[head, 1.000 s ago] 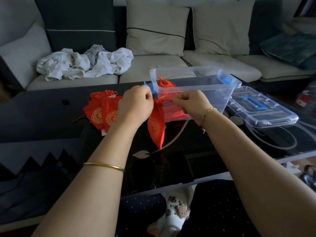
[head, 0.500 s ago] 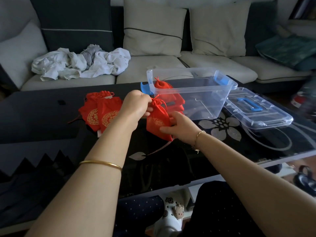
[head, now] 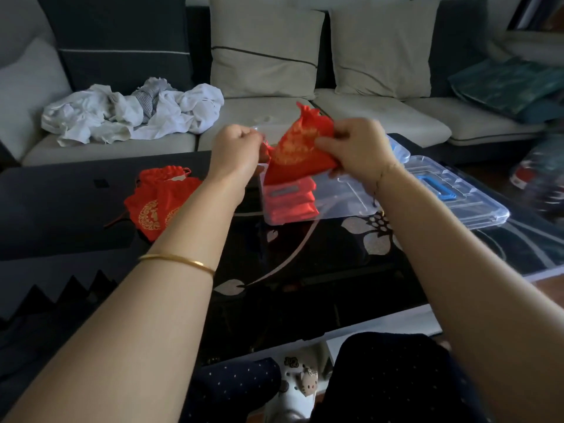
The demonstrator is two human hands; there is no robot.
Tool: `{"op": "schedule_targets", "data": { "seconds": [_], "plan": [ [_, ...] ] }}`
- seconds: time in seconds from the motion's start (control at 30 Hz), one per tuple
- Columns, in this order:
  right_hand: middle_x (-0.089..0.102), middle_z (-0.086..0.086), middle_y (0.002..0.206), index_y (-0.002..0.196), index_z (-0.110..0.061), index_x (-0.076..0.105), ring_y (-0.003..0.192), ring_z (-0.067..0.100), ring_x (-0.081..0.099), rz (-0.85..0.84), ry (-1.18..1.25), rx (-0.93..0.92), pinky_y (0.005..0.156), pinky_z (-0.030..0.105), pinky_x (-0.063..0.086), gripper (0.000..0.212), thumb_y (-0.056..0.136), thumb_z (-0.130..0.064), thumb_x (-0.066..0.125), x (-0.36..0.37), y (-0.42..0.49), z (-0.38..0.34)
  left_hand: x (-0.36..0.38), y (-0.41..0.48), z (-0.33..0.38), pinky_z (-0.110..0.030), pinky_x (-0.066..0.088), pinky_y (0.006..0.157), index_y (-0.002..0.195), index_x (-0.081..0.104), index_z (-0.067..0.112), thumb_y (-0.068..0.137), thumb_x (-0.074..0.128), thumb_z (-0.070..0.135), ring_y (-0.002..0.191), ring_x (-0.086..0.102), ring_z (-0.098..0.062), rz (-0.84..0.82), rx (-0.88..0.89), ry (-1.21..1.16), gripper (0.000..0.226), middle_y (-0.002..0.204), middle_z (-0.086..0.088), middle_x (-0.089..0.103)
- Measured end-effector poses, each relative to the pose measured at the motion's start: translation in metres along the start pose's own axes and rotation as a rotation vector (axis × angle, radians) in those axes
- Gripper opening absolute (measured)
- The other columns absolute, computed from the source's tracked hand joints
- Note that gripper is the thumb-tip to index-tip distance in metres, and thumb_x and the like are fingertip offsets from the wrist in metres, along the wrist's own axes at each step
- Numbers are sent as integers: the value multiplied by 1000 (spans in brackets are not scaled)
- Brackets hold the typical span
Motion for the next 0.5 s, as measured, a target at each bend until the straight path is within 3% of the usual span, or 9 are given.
{"op": "schedule_targets", "data": {
  "seconds": [0.03,0.1,0.2,0.3,0.4,0.5],
  "plan": [
    [64,11,73,94,5,65,48,16,62,32,14,15,47,32,53,18,85,-10,63,-7,16,1,6,4,5,-29,44,63,79,54,13,93,47,13,67,58,-18,-12,25,58,15,75,-3,57],
    [62,12,78,79,-5,60,56,26,63,59,-76,63,51,36,55,7,84,-9,61,-19,50,8,19,13,15,-29,43,62,75,53,13,92,46,12,67,57,-20,-43,60,143,18,73,-5,55],
    [62,13,84,64,-17,48,60,27,63,-21,-418,152,62,39,54,24,83,-8,59,-25,91,29,34,27,21,-32,43,65,66,49,15,88,44,7,71,56,-24,-75,85,245,24,73,-9,56],
    [57,9,73,69,-13,50,32,9,53,-305,-641,276,45,26,48,21,85,-10,63,-4,114,65,44,41,20,-32,43,64,68,49,16,86,41,2,72,54,-23,-82,102,304,23,79,-14,56],
    [50,7,72,86,-5,54,54,14,51,-615,-840,440,46,23,44,16,93,-19,55,22,114,98,51,52,14,-31,42,63,72,47,17,84,41,-1,70,53,-22,-81,109,328,23,79,-14,54],
    [61,7,80,85,-10,62,60,15,59,-721,-940,459,59,22,51,18,91,-27,58,32,114,112,49,64,9,-31,43,63,69,45,19,82,41,-3,61,58,-17,-50,125,325,25,76,-11,52]
  ]
}}
Point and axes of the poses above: each hand's wrist, its own y-axis towards the middle knuckle, its own x-axis out of the palm, z = x × y, the point moved 8 cm from there along y, towards the middle knuckle
